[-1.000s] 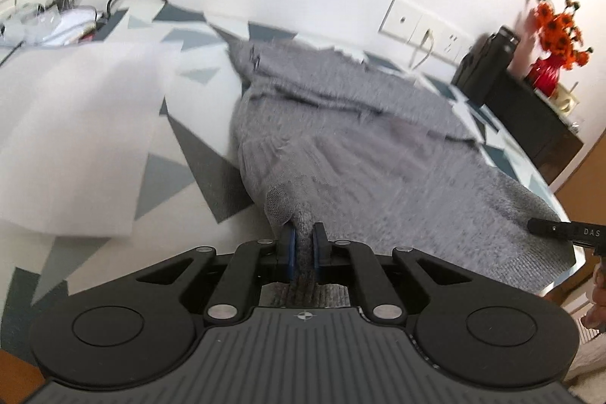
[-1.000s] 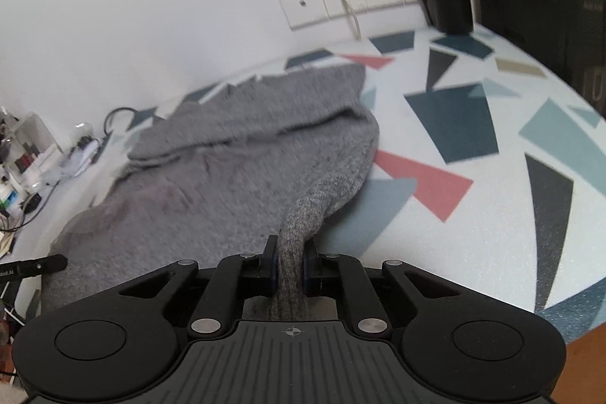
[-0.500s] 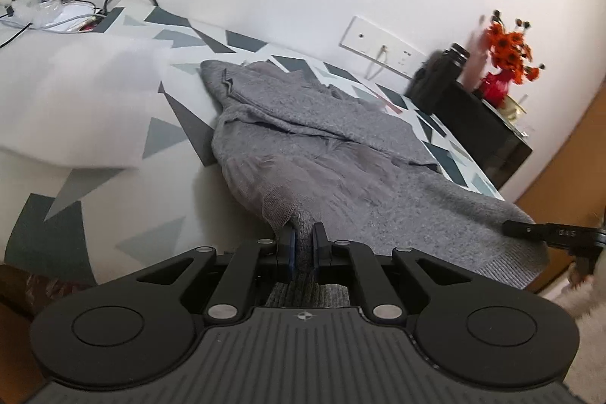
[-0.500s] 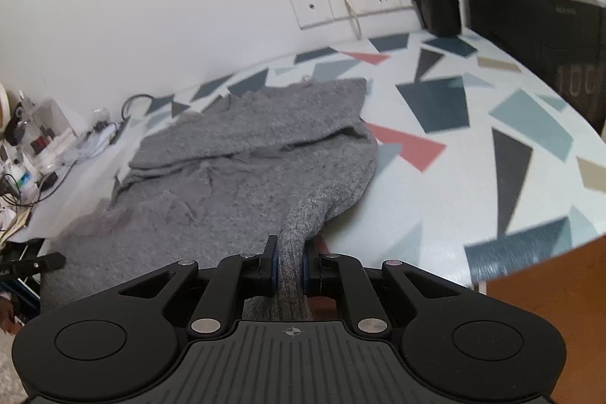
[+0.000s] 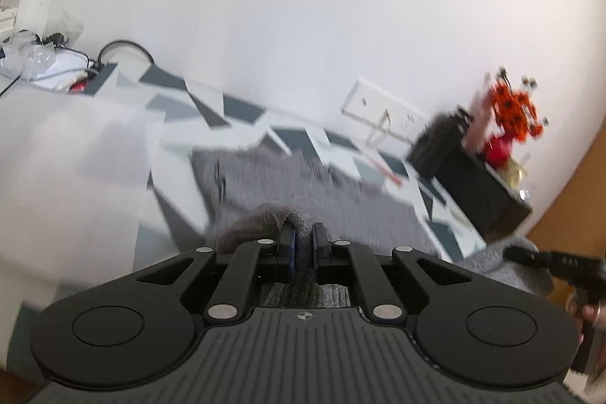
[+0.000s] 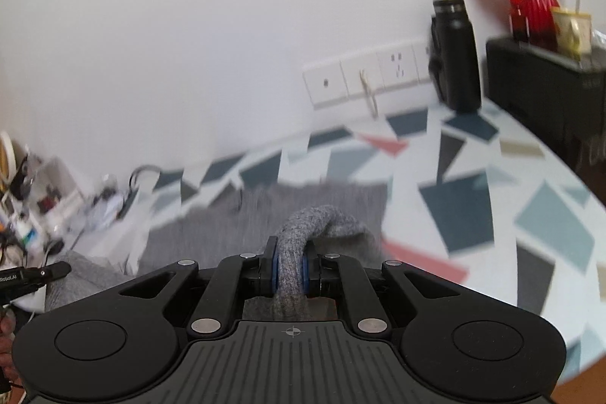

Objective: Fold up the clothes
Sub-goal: 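Lift the hem with both grippers and fold it over the sweater body, then lay the hem onto the collar edge and open both grippers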

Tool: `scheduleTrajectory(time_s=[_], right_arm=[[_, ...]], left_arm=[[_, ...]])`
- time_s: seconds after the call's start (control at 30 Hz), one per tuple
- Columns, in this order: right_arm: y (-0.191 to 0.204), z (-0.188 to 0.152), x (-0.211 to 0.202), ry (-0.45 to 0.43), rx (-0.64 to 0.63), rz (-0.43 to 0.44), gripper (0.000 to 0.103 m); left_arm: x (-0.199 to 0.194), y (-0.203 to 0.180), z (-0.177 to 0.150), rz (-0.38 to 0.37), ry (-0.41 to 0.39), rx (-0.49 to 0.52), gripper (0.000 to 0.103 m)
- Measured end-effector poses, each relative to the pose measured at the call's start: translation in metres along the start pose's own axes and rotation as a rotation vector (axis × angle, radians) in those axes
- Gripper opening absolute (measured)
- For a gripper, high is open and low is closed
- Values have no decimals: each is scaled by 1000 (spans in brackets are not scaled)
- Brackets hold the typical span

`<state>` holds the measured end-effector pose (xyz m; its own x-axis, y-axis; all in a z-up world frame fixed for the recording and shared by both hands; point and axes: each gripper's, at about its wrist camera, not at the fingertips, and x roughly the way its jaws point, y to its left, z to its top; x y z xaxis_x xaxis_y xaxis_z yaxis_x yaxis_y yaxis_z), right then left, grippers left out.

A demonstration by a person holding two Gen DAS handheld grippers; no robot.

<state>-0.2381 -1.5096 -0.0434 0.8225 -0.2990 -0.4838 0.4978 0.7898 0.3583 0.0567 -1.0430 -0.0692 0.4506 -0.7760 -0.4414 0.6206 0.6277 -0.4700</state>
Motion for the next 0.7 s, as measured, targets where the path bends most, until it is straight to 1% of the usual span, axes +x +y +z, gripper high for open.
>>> scheduleTrajectory(time_s=[0.07,0.17,0.33,0.47,0.57,0.63,0.7], right_arm=[[-2,17,10,-23,0,3,10],[-3,38,36,-39,-8,2,10],[-10,55,96,-21,-31,-23,10],[-22,55,156,43,-36,-51,10],[-36,46,202,127,-37,-69,10],[-41,36,223,174,-52,-86,10],[-44,26,236,200,-68,-101,10]], left_arm=[[13,3,19,5,-19,-10,9],[36,2,42,23,-44,32,9],[85,3,69,86,-43,37,9],[135,13,76,155,14,40,9],[172,27,72,214,84,40,9],[190,39,64,249,131,13,9],[201,47,57,262,154,7,9]])
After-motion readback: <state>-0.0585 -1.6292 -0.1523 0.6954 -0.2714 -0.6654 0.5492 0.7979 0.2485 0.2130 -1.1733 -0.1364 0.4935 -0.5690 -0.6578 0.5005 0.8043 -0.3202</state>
